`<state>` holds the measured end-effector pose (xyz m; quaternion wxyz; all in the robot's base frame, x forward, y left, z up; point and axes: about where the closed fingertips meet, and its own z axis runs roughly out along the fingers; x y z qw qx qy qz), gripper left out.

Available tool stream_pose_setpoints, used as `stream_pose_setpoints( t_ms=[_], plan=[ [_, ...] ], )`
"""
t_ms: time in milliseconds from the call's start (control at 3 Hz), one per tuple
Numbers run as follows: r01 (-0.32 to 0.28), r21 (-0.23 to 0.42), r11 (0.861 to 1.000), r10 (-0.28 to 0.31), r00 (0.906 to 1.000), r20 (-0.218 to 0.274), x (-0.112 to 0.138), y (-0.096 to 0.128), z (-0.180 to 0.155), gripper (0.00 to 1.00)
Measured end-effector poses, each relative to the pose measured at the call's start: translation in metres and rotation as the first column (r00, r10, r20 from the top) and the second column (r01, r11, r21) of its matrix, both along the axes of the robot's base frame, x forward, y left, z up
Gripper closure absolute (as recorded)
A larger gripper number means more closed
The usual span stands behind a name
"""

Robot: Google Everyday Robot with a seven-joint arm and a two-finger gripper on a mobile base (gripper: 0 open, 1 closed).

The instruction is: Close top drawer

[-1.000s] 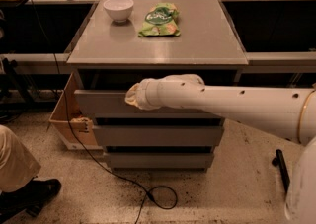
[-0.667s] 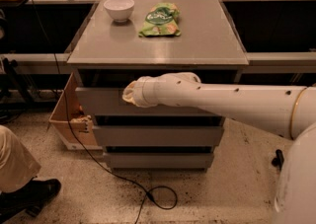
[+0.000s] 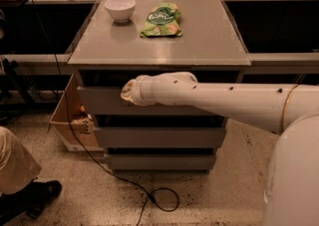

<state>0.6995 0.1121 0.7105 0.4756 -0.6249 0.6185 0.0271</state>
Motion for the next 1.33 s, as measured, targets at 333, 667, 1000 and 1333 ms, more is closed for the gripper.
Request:
stream_pose_setpoints(
  t_ms=[333,667,1000,1333],
  plan=[
    [-0.02,0.022,1.0,0.021,0.9993,-0.033,-0.006,-0.002,0.004,1.0],
    [-0.071,0.063,0.995,0.079,0.9875,-0.136,-0.048,-0.039,0.026,1.0],
    [-0.076,0.025,0.997,0.079,0.9782,-0.192,-0.088,-0.081,0.049,1.0],
    [-0.015,-0.078,0.997,-0.001,0.9803,-0.197,-0.12,-0.156,0.101,1.0]
  ],
)
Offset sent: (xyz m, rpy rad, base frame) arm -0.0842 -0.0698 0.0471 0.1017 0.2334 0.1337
